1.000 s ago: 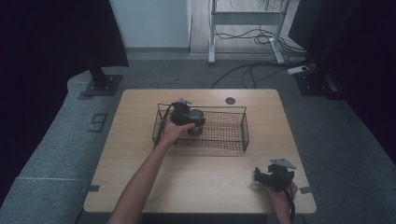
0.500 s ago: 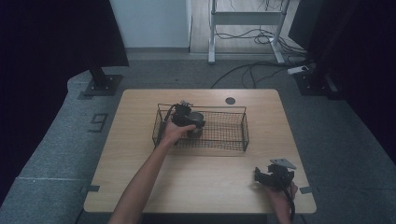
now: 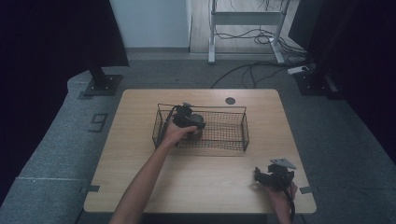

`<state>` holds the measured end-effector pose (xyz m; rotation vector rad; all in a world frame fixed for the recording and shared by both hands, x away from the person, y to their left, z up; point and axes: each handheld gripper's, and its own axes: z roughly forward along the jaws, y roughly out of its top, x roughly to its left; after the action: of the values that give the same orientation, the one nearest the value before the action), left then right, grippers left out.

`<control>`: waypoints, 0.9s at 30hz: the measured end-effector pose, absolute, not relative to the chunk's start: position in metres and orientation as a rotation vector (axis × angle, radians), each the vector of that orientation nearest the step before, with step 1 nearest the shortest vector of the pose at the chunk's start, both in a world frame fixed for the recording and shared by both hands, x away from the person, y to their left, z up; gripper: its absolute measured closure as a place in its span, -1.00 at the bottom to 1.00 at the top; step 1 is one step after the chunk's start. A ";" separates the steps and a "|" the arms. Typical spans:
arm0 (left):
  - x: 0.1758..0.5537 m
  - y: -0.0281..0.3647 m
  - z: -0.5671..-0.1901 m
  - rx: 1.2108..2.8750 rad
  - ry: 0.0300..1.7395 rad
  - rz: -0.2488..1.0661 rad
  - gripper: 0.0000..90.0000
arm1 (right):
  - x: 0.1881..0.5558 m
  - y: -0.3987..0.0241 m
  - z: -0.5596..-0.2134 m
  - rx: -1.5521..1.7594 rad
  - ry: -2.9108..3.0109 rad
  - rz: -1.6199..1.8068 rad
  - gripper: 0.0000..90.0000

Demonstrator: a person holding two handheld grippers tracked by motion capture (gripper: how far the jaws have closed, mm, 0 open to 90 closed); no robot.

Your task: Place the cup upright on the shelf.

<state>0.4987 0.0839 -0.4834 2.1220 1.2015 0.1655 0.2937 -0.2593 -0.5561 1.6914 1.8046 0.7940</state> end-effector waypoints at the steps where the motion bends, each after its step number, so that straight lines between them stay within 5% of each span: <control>1: 0.499 0.084 -0.484 2.120 1.202 0.154 -0.71 | 0.294 -0.259 -0.556 1.692 1.805 0.794 -0.84; 27: 0.488 0.100 -0.453 2.004 1.159 0.152 -0.86 | 0.294 -0.259 -0.556 1.692 1.805 0.794 -0.84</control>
<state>0.4876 0.0995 -0.4531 2.0044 1.1587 0.1518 0.2937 -0.2593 -0.5561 1.6921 1.8046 0.7943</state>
